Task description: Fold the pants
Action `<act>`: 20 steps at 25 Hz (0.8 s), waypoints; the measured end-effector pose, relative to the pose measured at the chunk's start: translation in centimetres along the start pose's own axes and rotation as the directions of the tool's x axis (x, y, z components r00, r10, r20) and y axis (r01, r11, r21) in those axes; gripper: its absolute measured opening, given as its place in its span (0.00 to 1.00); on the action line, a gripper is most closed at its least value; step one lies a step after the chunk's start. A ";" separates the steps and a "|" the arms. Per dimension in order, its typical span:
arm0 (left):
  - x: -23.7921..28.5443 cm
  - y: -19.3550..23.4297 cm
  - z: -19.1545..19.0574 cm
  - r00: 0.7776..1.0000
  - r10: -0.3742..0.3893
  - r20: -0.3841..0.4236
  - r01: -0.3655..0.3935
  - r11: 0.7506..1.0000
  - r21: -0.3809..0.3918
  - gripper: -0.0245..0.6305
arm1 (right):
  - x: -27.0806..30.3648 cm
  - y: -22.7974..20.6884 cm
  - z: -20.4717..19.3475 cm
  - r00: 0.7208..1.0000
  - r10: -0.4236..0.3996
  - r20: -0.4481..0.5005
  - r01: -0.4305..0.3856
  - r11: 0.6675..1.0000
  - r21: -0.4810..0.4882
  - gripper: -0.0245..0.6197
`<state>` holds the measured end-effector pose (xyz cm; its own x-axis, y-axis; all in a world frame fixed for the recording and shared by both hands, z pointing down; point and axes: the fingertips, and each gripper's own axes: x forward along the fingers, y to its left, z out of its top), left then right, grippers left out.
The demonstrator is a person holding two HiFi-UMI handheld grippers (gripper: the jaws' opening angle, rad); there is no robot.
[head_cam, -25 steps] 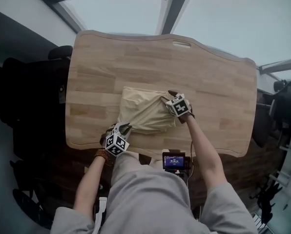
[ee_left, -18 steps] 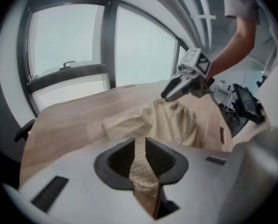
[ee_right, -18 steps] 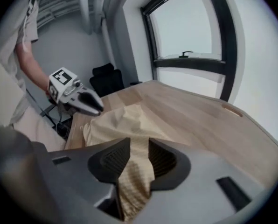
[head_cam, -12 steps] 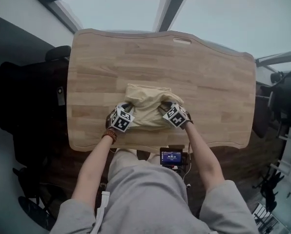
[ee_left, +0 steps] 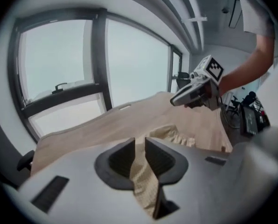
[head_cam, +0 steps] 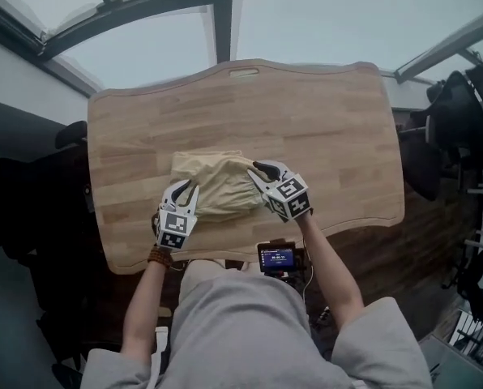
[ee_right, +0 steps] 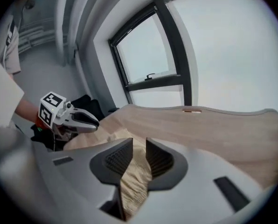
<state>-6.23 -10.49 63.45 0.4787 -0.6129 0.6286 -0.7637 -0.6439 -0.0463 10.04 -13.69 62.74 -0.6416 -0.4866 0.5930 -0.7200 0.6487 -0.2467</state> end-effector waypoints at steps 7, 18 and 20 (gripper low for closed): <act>1.2 -5.5 -15.3 0.944 0.052 -0.327 -0.105 0.983 -0.147 0.14 | 6.4 -1.3 -8.8 0.982 -0.039 -0.183 -0.016 0.956 -0.292 0.21; 1.8 -6.7 -6.7 0.991 0.070 -0.116 -0.097 0.963 -0.251 0.15 | 5.6 -5.0 -4.4 0.990 -0.069 -0.122 0.044 0.978 -0.202 0.23; -0.9 -7.0 -2.1 0.996 0.094 0.014 -0.089 0.977 -0.196 0.15 | 1.1 -3.8 -1.0 0.996 -0.088 0.021 0.090 0.986 -0.140 0.21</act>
<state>-2.21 -4.52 64.84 0.4109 -0.6767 0.6108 -0.8733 -0.4845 0.0507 12.34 -16.15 65.07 -0.5813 -0.5535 0.5964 -0.7303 0.6782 -0.0825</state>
